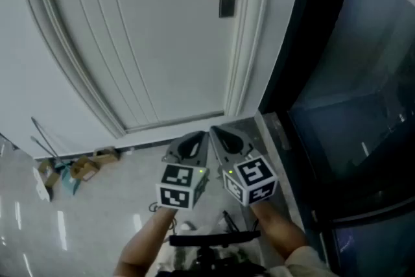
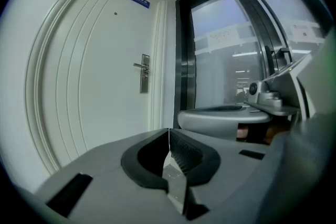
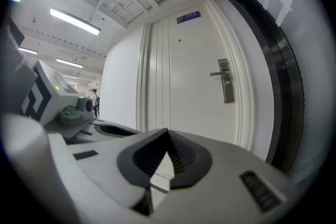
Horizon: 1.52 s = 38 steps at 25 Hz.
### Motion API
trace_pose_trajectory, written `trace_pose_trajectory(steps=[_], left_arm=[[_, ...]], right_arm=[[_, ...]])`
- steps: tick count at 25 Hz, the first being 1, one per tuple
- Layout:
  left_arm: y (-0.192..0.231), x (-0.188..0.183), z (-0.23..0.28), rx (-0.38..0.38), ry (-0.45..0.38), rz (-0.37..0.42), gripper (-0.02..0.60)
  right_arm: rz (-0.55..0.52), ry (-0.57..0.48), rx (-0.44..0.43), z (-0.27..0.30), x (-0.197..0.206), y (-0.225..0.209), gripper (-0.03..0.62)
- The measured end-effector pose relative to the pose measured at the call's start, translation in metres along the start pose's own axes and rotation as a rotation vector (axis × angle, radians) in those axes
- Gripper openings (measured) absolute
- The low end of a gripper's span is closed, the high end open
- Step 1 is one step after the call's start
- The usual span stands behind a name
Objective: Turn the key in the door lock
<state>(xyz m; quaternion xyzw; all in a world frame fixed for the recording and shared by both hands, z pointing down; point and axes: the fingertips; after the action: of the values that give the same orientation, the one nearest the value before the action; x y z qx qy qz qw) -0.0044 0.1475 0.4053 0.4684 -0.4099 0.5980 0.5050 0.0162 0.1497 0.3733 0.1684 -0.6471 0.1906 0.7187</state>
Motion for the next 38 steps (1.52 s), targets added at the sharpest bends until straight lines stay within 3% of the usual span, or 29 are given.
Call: trace_pose_trajectory(steps=[17, 26, 31, 38], left_arm=[[-0.011, -0.013, 0.022, -0.019, -0.024, 0.028, 0.02], [-0.027, -0.024, 0.047, -0.035, -0.034, 0.023, 0.02], [-0.037, -0.03, 0.065, -0.049, -0.039, 0.031, 0.02], [-0.057, -0.037, 0.088, -0.073, -0.043, 0.046, 0.02]], right_arm=[[-0.04, -0.011, 0.04, -0.002, -0.003, -0.027, 0.009], [-0.06, -0.001, 0.019, -0.01, -0.006, -0.055, 0.003], [0.008, -0.028, 0.0, -0.014, -0.005, -0.081, 0.008], [0.001, -0.045, -0.019, -0.024, -0.008, -0.106, 0.009]])
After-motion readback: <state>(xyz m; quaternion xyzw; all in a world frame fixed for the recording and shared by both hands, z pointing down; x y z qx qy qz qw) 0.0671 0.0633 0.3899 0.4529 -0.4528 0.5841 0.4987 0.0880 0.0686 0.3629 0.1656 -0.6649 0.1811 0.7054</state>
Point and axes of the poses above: the fingertips, and each gripper's own axes: z forward along the fingers, y to its left, x out of its underside, and after that the axes turned 14 degrees about -x, right-handed
